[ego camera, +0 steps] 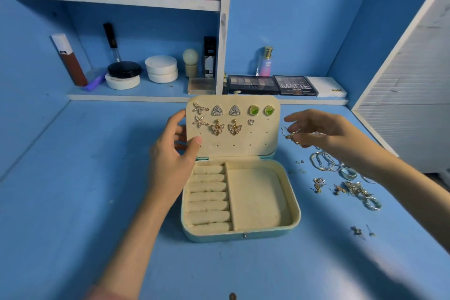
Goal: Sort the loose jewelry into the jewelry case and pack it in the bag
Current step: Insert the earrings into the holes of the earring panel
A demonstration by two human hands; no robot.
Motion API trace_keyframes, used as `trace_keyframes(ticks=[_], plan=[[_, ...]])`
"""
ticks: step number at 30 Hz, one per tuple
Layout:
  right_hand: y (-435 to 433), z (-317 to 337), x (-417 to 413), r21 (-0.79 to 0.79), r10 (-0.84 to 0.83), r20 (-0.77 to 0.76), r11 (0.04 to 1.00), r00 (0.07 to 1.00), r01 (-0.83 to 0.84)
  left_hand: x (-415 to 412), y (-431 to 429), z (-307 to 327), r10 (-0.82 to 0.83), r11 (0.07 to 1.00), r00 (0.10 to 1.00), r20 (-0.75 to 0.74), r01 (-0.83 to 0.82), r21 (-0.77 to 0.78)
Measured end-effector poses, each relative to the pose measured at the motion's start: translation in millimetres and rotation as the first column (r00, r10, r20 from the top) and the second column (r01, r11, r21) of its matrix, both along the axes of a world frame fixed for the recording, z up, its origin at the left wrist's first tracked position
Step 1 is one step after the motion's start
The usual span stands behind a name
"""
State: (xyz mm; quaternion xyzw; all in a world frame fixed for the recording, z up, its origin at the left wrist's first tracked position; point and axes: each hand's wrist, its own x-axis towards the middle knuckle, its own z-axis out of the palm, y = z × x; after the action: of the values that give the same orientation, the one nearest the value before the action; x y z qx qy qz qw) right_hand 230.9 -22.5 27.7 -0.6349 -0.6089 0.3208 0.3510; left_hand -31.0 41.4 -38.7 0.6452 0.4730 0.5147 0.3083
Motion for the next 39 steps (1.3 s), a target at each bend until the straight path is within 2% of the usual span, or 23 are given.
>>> trace_keyframes(ticks=[3,6,10,15,21,24,27,32,39], plan=[[-7.5,0.4,5.3,0.007,0.05,0.214,0.999,0.976,-0.053,-0.8,2.2,-2.0,-0.013,1.0,1.0,0.003,0.013,0.005],[-15.8,1.8,10.2,-0.025,0.142,0.474,0.989,0.869,-0.148,-1.0,2.9,-2.2,-0.027,1.0,1.0,0.01,0.027,0.005],[-24.3,4.4,20.3,-0.139,0.26,0.632,0.965,0.73,-0.223,-1.3,2.6,-1.8,-0.042,0.999,0.998,0.035,0.042,0.02],[-36.3,12.5,32.2,-0.333,0.364,0.633,0.925,0.683,-0.184,0.2,3.4,-1.9,-0.068,0.997,0.995,0.079,0.065,0.033],[-55.6,21.3,37.7,-0.582,0.541,0.543,0.794,0.643,-0.177,-1.3,6.4,-5.0,-0.086,0.995,0.993,0.085,0.082,0.051],[-60.6,16.6,38.0,-0.636,0.595,0.511,0.747,0.62,-0.193,-1.7,7.6,-5.4,-0.096,0.994,0.992,0.077,0.092,0.057],[-64.2,9.7,35.4,-0.654,0.607,0.504,0.733,0.614,-0.188,-3.7,9.3,-6.9,-0.105,0.994,0.991,0.077,0.101,0.053],[-65.2,3.1,31.2,-0.62,0.579,0.544,0.765,0.607,-0.174,-5.7,10.1,-5.3,-0.115,0.993,0.991,0.061,0.113,0.036],[-60.0,-1.7,30.9,-0.457,0.446,0.571,0.87,0.689,-0.185,-6.2,8.9,-2.4,-0.125,0.992,0.991,0.047,0.124,0.025]])
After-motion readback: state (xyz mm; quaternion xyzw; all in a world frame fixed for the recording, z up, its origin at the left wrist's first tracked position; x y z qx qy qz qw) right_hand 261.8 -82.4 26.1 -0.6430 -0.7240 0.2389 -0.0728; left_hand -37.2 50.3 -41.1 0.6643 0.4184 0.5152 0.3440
